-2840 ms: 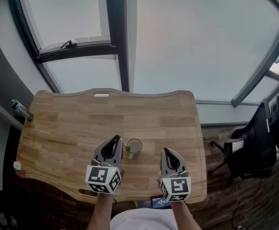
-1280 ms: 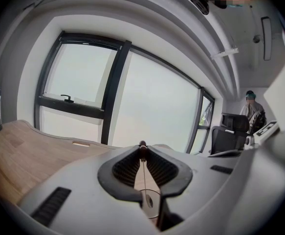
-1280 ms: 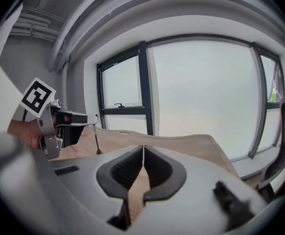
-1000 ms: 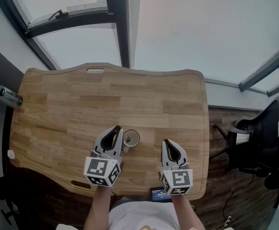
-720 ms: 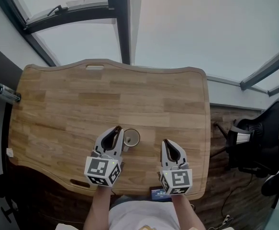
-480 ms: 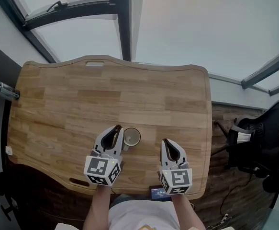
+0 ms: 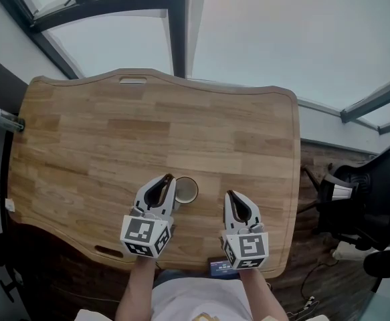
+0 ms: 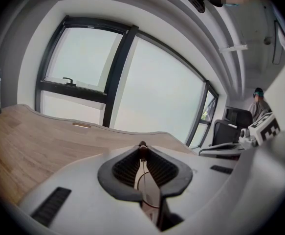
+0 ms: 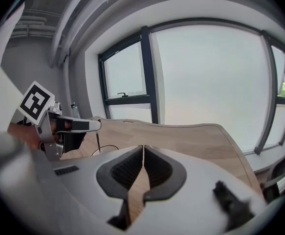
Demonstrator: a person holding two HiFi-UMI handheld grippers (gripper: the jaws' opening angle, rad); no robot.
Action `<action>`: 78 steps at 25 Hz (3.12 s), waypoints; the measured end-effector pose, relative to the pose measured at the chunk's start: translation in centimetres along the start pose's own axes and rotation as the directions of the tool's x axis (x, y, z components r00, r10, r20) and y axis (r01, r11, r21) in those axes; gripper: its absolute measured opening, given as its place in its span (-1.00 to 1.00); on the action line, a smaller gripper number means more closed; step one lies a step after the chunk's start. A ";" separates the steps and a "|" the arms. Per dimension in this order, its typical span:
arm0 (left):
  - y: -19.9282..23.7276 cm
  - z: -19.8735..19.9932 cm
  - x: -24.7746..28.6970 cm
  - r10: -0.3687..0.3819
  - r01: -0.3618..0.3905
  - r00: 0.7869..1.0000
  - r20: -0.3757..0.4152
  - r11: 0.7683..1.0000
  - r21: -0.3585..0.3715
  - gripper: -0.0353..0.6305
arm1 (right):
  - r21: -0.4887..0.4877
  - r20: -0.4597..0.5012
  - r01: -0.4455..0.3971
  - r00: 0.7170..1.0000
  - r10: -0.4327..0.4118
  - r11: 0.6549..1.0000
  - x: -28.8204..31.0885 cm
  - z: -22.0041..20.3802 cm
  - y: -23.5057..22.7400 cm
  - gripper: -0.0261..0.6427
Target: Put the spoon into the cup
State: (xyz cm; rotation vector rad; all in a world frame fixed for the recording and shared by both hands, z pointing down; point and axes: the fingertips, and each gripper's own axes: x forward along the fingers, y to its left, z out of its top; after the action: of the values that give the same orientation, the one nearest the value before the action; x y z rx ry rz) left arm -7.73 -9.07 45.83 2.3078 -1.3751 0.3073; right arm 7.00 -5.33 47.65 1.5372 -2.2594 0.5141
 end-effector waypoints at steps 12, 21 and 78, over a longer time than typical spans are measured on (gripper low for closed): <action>0.5 -1.4 1.2 0.004 -0.004 1.000 -0.031 1.000 -0.006 -0.75 | -0.002 -0.030 -0.011 0.999 0.011 1.000 0.9 -1.1 -0.8 -0.83; 0.3 -2.2 1.7 -0.008 0.007 0.999 -0.044 1.000 -0.006 -0.75 | 0.008 -0.048 -0.028 0.998 0.028 1.000 1.6 -1.7 -0.9 -0.83; 0.3 -4.6 3.6 -0.017 0.029 0.993 -0.115 0.994 0.104 -0.68 | 0.019 -0.060 -0.031 0.998 0.032 0.999 3.7 -1.4 -1.1 -0.83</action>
State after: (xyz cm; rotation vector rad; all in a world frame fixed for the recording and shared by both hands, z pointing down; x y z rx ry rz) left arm -6.11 -9.83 51.36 2.3490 -1.3043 0.5076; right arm 6.92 -8.01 50.72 1.4767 -2.2429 0.5838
